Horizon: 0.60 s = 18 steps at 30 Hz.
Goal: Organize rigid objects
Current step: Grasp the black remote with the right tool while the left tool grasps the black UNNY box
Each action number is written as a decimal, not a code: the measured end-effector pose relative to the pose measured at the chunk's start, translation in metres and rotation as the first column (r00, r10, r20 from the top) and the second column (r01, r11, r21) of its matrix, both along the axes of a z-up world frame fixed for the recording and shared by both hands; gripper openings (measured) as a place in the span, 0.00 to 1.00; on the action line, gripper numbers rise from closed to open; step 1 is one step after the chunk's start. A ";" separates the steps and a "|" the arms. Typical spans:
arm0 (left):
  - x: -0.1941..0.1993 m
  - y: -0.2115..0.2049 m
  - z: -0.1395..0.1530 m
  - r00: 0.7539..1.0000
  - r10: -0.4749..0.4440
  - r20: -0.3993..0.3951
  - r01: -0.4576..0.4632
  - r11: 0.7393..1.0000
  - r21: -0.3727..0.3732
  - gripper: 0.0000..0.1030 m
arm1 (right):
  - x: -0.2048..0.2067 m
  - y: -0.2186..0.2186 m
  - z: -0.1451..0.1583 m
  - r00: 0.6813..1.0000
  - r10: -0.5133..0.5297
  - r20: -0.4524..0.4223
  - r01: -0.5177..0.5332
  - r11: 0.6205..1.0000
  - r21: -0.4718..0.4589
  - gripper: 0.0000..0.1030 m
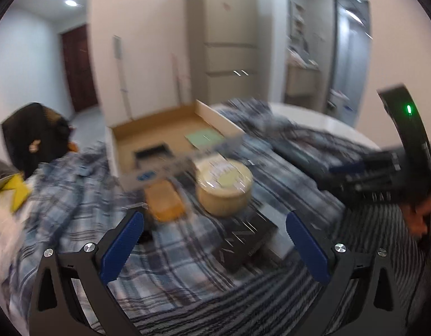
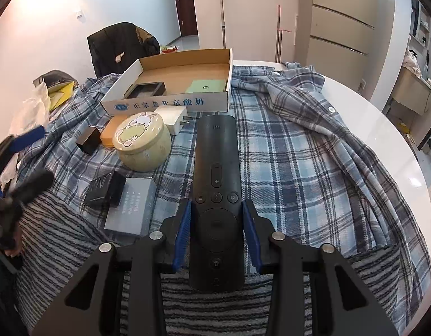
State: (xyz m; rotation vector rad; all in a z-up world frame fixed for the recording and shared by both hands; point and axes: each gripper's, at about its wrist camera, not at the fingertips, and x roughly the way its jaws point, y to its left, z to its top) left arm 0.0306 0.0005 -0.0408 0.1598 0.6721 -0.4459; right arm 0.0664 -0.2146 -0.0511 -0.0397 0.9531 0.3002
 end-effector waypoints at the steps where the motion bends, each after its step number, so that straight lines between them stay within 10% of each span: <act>1: 0.002 -0.002 -0.004 0.999 -0.046 -0.023 0.046 0.999 -0.004 1.00 | 0.000 0.000 -0.002 1.000 0.001 -0.004 -0.001 1.000 0.007 0.34; 8: 0.013 -0.023 -0.023 0.971 -0.205 -0.121 0.219 0.968 0.122 1.00 | -0.001 0.001 -0.008 1.000 0.013 -0.021 -0.012 0.999 0.029 0.34; 18: 0.057 -0.031 -0.050 0.933 -0.187 -0.307 0.217 0.974 0.066 0.87 | 0.005 0.006 -0.007 1.000 0.023 -0.015 -0.023 0.999 0.029 0.34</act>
